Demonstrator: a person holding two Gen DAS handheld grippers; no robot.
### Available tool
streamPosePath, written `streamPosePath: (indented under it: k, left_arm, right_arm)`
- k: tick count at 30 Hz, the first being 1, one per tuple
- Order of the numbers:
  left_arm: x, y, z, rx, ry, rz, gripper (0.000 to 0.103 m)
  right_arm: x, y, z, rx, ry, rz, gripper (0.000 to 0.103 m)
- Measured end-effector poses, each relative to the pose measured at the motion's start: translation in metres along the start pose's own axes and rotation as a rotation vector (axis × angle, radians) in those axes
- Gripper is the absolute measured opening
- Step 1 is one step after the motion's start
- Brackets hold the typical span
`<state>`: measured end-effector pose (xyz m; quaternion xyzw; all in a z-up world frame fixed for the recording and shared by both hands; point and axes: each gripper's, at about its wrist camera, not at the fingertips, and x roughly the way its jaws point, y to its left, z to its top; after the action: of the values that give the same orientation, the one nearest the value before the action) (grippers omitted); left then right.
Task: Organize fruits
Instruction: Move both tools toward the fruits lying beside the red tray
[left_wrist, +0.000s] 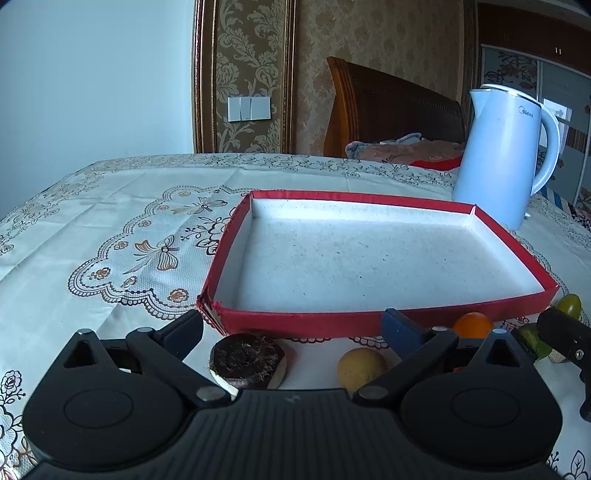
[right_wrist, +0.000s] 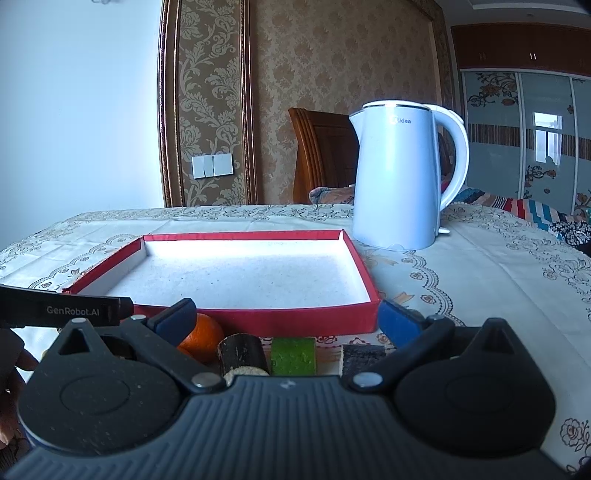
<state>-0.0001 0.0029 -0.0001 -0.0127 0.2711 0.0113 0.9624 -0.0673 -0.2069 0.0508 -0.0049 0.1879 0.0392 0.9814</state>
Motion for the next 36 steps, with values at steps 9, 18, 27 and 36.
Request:
streamPosePath:
  k: [9,18,27,36]
  left_arm:
    - [-0.001,0.001,0.0,-0.007,-0.004,0.006,0.103]
    - [0.0,-0.003,-0.001,0.013,0.011,0.001,0.103]
    - [0.002,-0.004,-0.001,0.025,0.019,0.001,0.103]
    - [0.003,-0.003,-0.002,0.03,0.024,0.0,0.103]
  right_arm:
    - [-0.002,-0.004,0.001,0.029,-0.013,0.016,0.103]
    - [0.001,-0.01,0.001,0.063,0.0,0.023,0.103]
    - [0.002,-0.016,-0.001,0.099,0.01,0.012,0.103]
    - [0.003,-0.019,-0.001,0.114,0.019,0.006,0.103]
